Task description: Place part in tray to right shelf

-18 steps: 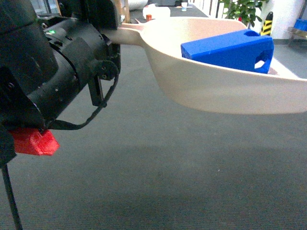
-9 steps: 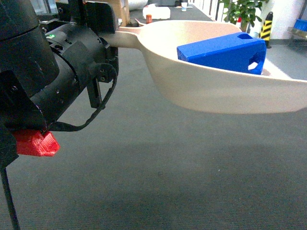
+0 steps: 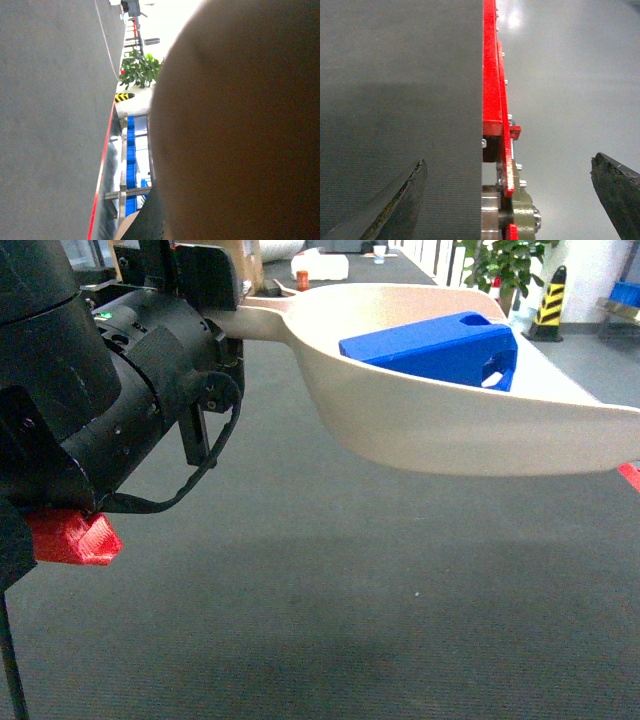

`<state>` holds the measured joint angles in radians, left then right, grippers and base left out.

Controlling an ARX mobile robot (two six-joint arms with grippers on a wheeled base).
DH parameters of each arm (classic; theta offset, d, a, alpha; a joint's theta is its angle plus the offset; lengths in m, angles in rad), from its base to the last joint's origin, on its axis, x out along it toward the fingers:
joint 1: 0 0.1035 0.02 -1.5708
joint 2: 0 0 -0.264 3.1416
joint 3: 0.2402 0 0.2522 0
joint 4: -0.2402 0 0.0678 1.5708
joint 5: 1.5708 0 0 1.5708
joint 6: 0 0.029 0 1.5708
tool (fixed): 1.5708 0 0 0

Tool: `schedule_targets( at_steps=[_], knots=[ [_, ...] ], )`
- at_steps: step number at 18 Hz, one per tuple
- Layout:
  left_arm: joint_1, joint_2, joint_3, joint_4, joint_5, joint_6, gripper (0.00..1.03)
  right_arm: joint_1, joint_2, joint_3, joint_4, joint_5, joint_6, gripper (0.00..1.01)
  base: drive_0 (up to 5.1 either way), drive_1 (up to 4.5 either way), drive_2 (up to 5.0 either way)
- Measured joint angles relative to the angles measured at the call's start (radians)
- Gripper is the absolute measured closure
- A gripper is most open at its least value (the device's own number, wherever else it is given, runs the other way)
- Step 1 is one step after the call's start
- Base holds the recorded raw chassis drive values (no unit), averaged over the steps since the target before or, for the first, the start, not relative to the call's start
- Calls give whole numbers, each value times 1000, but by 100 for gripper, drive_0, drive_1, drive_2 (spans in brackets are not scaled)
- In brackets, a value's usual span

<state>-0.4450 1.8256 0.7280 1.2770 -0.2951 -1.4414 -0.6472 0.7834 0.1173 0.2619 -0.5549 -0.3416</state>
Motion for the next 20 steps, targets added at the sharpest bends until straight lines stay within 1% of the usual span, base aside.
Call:
schedule_targets(
  at_steps=[20],
  knots=[
    [-2, 0, 6, 3, 0, -3, 90, 0, 0, 1, -1, 0, 0, 3, 486, -349, -125]
  ],
)
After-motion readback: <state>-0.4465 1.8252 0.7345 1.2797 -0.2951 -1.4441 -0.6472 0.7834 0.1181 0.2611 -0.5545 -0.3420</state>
